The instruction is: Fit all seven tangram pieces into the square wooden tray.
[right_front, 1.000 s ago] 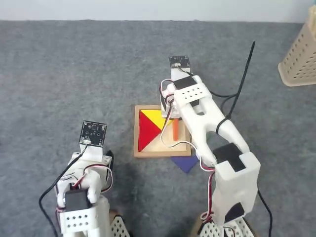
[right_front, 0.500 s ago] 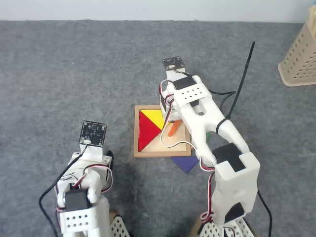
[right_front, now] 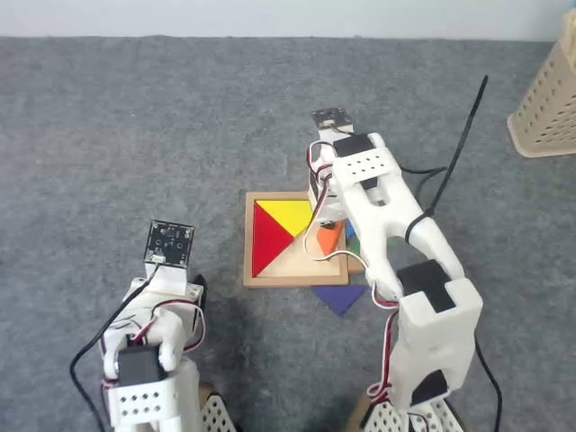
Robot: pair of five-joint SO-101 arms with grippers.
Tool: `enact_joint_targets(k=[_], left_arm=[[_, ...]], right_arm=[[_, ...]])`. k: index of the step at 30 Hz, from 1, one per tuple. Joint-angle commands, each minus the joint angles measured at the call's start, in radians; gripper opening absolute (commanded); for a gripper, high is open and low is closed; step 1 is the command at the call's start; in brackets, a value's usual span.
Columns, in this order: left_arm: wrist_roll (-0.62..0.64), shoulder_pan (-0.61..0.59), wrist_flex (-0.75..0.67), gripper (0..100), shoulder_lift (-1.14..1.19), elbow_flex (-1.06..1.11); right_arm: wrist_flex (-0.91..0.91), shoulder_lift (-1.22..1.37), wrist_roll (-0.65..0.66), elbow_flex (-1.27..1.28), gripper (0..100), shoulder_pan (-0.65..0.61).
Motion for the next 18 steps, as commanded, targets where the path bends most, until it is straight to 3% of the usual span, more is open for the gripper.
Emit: enact_joint_targets(k=[1,6,15,18], left_arm=[[-0.005,0.002,0.005,17,-0.006,-0.012],[-0.005,0.002,0.005,17,-0.006,-0.012],[-0.005,0.002,0.005,17,-0.006,-0.012],[-0.005,0.002,0.005,17,-0.006,-0.012]], right_arm=[[0.008,-0.097,0.018,-0.038,13.2,0.013],[-0.021,-0.105,0.069,-0.038,0.0,0.01],[-0.07,-0.104,0.126,-0.023,0.6,0.012],[-0.173,-0.105,0.13,0.029,0.6,0.018]])
